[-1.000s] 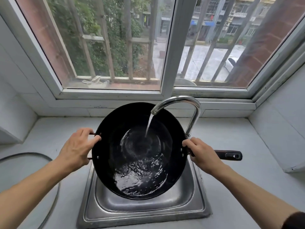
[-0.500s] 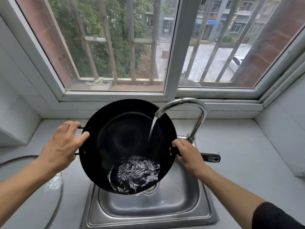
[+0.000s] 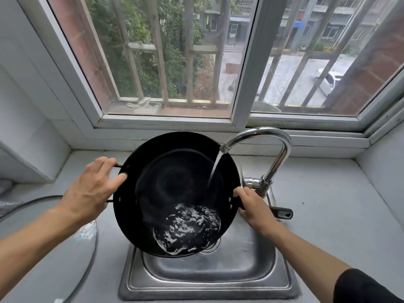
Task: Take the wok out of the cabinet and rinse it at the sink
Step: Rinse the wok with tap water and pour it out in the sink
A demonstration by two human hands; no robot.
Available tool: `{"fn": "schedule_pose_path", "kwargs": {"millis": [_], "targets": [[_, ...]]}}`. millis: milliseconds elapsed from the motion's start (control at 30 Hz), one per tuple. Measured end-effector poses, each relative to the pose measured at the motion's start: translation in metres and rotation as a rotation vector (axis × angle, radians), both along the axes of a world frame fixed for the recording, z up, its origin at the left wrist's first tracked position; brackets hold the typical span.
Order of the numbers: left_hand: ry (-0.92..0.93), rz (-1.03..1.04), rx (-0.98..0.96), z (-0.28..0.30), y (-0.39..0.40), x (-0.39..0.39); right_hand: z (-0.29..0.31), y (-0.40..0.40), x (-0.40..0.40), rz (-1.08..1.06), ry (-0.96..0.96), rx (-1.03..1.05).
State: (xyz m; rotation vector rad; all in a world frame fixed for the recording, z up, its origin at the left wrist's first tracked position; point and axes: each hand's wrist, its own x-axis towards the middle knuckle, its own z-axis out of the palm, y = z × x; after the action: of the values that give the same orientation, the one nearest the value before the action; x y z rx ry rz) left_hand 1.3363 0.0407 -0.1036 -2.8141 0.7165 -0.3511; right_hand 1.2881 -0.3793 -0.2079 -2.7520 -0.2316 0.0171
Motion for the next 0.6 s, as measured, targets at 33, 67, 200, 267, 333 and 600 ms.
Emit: {"fn": "schedule_pose_path", "kwargs": {"millis": [33,67,200,267,333,600], "targets": [[0.022,-0.006,0.0,0.001,0.0,0.0,-0.001,-0.002,-0.001,0.009,0.007,0.006],[0.051,-0.014,0.002,0.002,0.0,0.0,-0.002,-0.004,-0.002,0.017,0.014,0.01],[0.252,-0.001,-0.051,-0.01,0.006,-0.002,-0.003,-0.015,-0.007,0.044,0.045,-0.006],[0.342,0.012,-0.073,-0.02,0.007,-0.005,-0.003,-0.022,-0.01,0.051,0.061,-0.032],[0.398,0.003,-0.091,-0.029,0.005,-0.008,-0.004,-0.027,-0.014,0.06,0.069,-0.063],[0.657,0.013,-0.053,-0.049,-0.013,-0.01,0.0,-0.047,-0.038,0.075,0.122,-0.105]]}}
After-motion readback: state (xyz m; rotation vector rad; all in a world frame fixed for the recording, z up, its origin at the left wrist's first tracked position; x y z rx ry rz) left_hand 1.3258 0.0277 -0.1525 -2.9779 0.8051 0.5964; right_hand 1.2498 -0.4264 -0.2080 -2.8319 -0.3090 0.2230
